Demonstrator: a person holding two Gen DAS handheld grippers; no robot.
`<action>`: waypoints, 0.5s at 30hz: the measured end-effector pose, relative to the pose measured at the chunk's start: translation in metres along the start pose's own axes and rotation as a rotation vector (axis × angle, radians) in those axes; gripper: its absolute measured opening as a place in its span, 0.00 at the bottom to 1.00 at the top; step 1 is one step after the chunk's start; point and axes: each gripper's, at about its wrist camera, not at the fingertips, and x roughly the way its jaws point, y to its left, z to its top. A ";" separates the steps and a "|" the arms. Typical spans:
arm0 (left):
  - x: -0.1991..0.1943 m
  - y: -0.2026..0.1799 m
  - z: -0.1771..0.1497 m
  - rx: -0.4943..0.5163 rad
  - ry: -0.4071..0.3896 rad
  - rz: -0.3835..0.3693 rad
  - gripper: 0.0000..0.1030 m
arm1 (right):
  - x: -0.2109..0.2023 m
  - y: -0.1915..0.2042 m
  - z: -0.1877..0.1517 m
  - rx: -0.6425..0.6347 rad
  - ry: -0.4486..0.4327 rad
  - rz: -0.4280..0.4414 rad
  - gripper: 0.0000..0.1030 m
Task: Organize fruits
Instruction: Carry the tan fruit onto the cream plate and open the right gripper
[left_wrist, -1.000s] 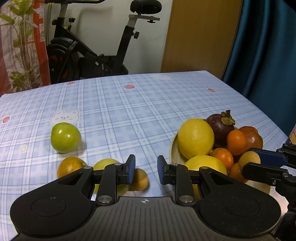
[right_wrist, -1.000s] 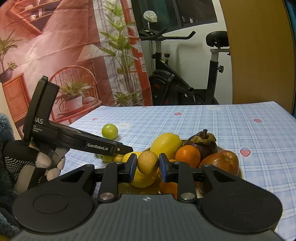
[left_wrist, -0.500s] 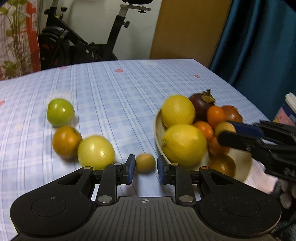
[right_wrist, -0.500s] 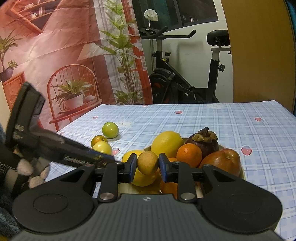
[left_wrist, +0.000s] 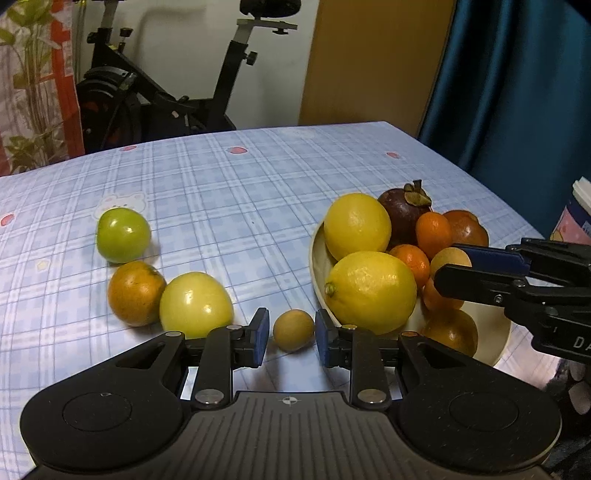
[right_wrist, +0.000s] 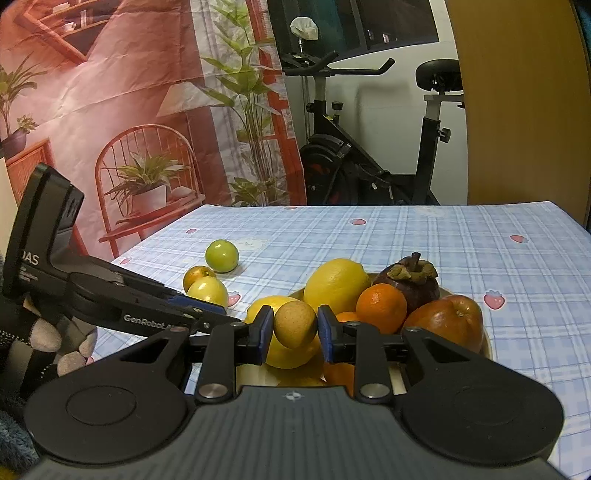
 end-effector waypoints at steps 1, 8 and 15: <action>0.003 0.000 0.000 0.002 0.004 0.004 0.28 | 0.000 0.000 0.000 0.000 0.002 0.001 0.27; 0.012 -0.002 -0.003 0.008 0.005 0.019 0.27 | 0.002 -0.001 -0.001 -0.001 0.013 -0.001 0.27; -0.010 0.000 -0.007 -0.010 -0.028 0.036 0.27 | 0.000 -0.002 0.001 -0.005 0.011 -0.011 0.27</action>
